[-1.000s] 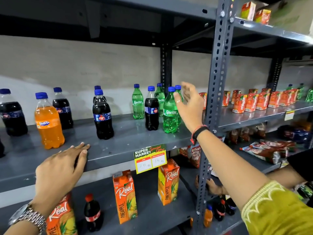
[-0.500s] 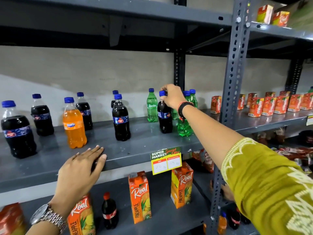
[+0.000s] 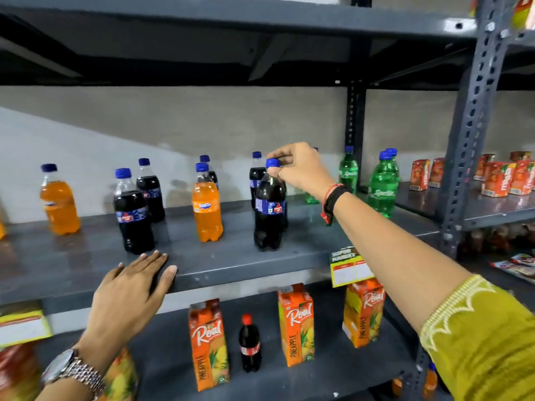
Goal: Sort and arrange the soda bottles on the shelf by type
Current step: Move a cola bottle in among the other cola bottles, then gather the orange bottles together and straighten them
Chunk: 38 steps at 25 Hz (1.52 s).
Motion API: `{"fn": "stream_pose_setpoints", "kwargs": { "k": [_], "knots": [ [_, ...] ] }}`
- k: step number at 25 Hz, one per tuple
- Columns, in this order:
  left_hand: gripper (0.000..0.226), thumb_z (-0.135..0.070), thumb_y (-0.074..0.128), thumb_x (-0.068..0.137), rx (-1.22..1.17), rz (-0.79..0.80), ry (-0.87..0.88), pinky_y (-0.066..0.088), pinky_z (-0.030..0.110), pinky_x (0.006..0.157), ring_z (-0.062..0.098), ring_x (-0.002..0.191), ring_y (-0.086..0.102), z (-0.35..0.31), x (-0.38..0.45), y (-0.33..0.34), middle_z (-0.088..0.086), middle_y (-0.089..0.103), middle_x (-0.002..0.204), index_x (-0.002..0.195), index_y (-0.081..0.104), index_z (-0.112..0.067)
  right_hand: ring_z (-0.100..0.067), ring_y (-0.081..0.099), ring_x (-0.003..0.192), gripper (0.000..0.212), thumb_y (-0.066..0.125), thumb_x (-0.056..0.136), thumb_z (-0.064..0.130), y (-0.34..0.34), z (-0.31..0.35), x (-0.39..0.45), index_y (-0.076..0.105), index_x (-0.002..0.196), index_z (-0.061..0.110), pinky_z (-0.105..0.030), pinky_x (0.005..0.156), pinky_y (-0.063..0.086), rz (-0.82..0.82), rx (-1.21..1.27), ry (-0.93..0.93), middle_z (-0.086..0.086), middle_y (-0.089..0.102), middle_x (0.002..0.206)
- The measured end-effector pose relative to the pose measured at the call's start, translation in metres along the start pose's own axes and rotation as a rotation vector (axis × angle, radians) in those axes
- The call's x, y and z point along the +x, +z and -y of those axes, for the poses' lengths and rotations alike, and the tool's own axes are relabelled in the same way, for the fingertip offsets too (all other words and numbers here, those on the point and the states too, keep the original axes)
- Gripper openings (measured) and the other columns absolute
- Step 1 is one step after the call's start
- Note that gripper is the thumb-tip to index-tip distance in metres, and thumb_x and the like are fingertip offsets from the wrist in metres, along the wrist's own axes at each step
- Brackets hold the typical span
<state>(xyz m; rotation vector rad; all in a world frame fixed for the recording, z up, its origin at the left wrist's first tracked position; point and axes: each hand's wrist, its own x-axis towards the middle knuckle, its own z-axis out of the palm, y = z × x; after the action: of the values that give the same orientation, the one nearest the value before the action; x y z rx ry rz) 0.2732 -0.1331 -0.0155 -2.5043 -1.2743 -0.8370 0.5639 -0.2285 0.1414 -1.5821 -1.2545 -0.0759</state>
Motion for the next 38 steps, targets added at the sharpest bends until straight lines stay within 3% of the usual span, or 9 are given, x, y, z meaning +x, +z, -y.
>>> {"fn": "stream_pose_setpoints", "kwargs": {
  "k": [6, 11, 16, 19, 22, 26, 32, 34, 38],
  "knots": [
    [0.071, -0.059, 0.017, 0.084, -0.023, -0.002, 0.055, 0.034, 0.037, 0.108, 0.018, 0.128, 0.047, 0.046, -0.010, -0.010, 0.003, 0.055, 0.135, 0.128, 0.054, -0.016, -0.018, 0.067, 0.094, 0.030, 0.071, 0.073, 0.011, 0.060, 0.031, 0.014, 0.069, 0.103, 0.009, -0.030, 0.089, 0.053, -0.045, -0.064, 0.006, -0.010, 0.072, 0.101],
    [0.081, -0.061, 0.007, 0.086, -0.076, -0.044, 0.091, 0.038, 0.037, 0.104, 0.021, 0.120, 0.055, 0.044, -0.013, -0.010, 0.006, 0.061, 0.127, 0.122, 0.060, -0.011, -0.017, 0.065, 0.092, 0.026, 0.070, 0.075, 0.013, 0.079, 0.031, 0.018, 0.068, 0.101, 0.010, -0.022, 0.083, 0.050, -0.065, -0.184, 0.037, -0.009, 0.071, 0.102],
    [0.066, -0.054, 0.021, 0.088, -0.101, -0.060, 0.080, 0.038, 0.037, 0.103, 0.021, 0.119, 0.056, 0.047, -0.013, -0.003, 0.006, 0.061, 0.126, 0.121, 0.060, -0.012, -0.018, 0.060, 0.101, 0.039, 0.069, 0.079, 0.015, 0.080, 0.035, 0.018, 0.059, 0.116, 0.010, -0.028, 0.095, 0.047, 0.023, -0.263, 0.036, -0.009, 0.065, 0.117],
    [0.061, -0.049, 0.024, 0.089, -0.107, -0.067, 0.065, 0.039, 0.038, 0.103, 0.021, 0.119, 0.056, 0.044, -0.013, -0.002, 0.007, 0.062, 0.126, 0.120, 0.060, -0.011, -0.021, 0.049, 0.125, 0.056, 0.066, 0.082, 0.018, 0.081, 0.046, 0.014, 0.044, 0.133, 0.011, -0.029, 0.102, 0.037, 0.021, -0.319, -0.109, -0.006, 0.052, 0.138],
    [0.061, -0.048, 0.024, 0.089, -0.098, -0.073, 0.056, 0.037, 0.037, 0.104, 0.021, 0.121, 0.055, 0.043, -0.014, -0.005, 0.007, 0.061, 0.127, 0.122, 0.059, -0.011, -0.025, 0.041, 0.132, 0.050, 0.057, 0.086, 0.011, 0.093, 0.063, 0.014, 0.042, 0.134, 0.011, -0.032, 0.104, 0.036, 0.093, -0.535, -0.384, -0.010, 0.046, 0.141],
    [0.067, -0.052, 0.015, 0.087, -0.076, -0.044, 0.064, 0.031, 0.034, 0.109, 0.017, 0.128, 0.047, 0.043, -0.014, -0.008, 0.002, 0.054, 0.135, 0.129, 0.052, -0.016, -0.034, 0.055, 0.111, 0.032, 0.050, 0.090, 0.007, 0.115, 0.077, 0.027, 0.052, 0.121, 0.002, -0.038, 0.085, 0.047, 0.363, -0.816, -0.355, -0.019, 0.056, 0.124],
    [0.069, -0.057, 0.012, 0.086, -0.020, -0.025, 0.029, 0.023, 0.036, 0.113, 0.013, 0.134, 0.037, 0.078, -0.016, -0.028, 0.000, 0.047, 0.142, 0.134, 0.046, -0.021, -0.028, 0.064, 0.096, 0.030, 0.075, 0.074, 0.016, 0.119, 0.094, 0.035, 0.067, 0.101, 0.005, -0.039, 0.088, 0.053, 0.309, -0.581, -0.264, -0.015, 0.068, 0.107],
    [0.063, -0.055, 0.021, 0.089, -0.002, -0.066, -0.030, 0.034, 0.041, 0.107, 0.020, 0.127, 0.048, 0.105, -0.018, -0.042, 0.004, 0.055, 0.134, 0.127, 0.054, -0.018, -0.022, 0.065, 0.093, 0.027, 0.077, 0.072, 0.016, 0.118, 0.100, 0.029, 0.068, 0.096, 0.007, -0.033, 0.085, 0.053, 0.285, -0.506, -0.267, -0.010, 0.070, 0.102],
    [0.044, -0.048, 0.035, 0.090, 0.024, -0.089, -0.117, 0.052, 0.042, 0.070, 0.032, 0.098, 0.066, 0.174, -0.034, -0.065, 0.005, 0.068, 0.116, 0.114, 0.063, -0.023, -0.011, 0.062, 0.083, 0.022, 0.075, 0.073, 0.013, 0.122, 0.128, 0.006, 0.070, 0.094, 0.008, -0.017, 0.073, 0.045, 0.251, -0.345, -0.253, -0.003, 0.071, 0.096]
  ]
}}
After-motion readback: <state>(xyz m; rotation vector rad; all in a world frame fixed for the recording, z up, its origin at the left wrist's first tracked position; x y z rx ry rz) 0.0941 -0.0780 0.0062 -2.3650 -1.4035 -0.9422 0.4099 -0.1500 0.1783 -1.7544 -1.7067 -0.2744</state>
